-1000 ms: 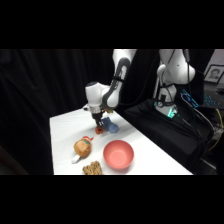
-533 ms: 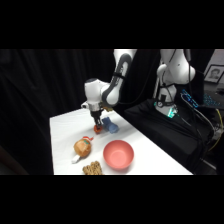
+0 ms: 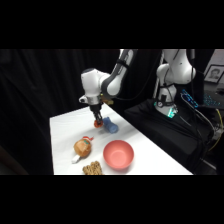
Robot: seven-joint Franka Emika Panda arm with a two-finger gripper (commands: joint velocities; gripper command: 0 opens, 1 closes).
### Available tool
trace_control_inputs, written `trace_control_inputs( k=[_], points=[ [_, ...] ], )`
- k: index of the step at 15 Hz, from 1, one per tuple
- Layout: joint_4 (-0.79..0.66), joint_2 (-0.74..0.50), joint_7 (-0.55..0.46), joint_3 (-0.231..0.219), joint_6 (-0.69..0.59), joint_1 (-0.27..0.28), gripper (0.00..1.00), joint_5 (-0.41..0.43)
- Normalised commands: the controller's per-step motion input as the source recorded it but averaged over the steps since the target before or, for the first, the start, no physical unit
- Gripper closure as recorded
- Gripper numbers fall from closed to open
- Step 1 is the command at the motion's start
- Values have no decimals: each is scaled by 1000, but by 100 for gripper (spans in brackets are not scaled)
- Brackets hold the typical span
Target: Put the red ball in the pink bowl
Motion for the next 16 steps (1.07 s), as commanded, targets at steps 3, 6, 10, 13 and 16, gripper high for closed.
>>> trace_control_inputs(
  k=[3,6,10,13,16],
  points=[
    [-48,-317,88,-87,-292,115,95,-151],
    [-56,-283,119,-62,-253,136,95,-155],
    [-74,-292,159,-3,-199,150,95,-105],
    [-68,-268,266,27,-168,149,95,-91],
    [-54,-204,330,36,-145,132,95,-96]
  ],
)
